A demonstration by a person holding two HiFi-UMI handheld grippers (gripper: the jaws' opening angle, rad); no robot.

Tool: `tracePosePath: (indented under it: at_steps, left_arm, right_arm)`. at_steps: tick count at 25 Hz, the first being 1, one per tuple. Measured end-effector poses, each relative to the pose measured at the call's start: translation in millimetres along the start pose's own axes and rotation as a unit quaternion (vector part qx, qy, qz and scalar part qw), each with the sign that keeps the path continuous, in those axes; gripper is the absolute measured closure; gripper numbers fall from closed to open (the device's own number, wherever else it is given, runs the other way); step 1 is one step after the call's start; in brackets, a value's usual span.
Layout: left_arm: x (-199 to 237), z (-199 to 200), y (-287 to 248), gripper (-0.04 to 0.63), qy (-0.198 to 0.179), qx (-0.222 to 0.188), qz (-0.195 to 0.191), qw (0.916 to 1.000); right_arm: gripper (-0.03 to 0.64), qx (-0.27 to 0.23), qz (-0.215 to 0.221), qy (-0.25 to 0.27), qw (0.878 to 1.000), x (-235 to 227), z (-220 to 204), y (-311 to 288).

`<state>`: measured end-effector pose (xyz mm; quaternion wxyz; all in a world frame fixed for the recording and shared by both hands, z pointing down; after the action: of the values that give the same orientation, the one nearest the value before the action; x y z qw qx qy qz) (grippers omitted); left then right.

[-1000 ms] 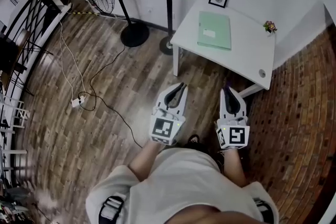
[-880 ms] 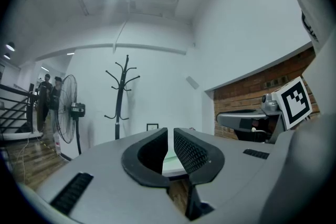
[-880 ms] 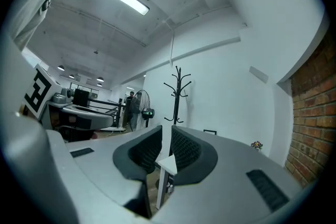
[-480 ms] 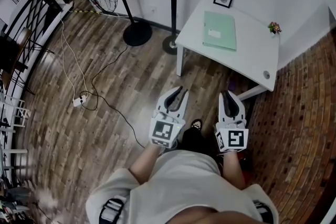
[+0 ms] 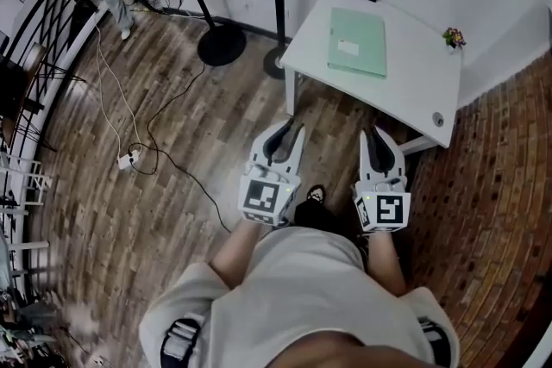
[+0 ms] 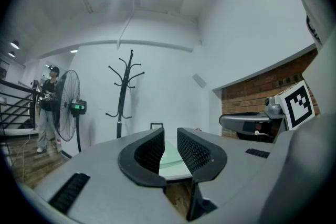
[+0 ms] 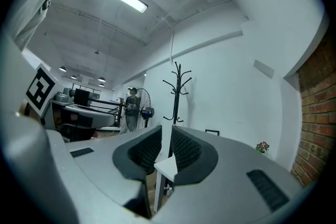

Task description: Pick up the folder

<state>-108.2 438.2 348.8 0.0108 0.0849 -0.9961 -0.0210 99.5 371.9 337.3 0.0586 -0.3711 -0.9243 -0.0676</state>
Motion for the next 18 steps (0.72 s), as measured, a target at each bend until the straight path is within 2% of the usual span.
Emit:
tracePosePath:
  at_steps: [12,18]
  left_arm:
    - [-6.7,-4.7,-101.1,0.528,-0.009,0.013,0.002,0.9999]
    - [-19.6,-10.9,-128.6,0.528,-0.018,0.025,0.001,0.9995]
  right_arm:
    - [0.557,0.007,0.003,-0.01,1.0,-85.8,-23.5,-52.3]
    - [0.556,0.008,0.012,-0.026,1.0,-108.0,-37.1,-62.2]
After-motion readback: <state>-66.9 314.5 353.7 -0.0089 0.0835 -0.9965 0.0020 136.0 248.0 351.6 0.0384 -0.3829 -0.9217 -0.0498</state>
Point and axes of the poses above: the fingertips, and each gripper's own axes: y backward along the fingers, x to its left, z out of its top, the point moved 9 cm from there along y, backward along the fingers, and after that the axes turned 3 degrees about -x, right-handed, at the moved point
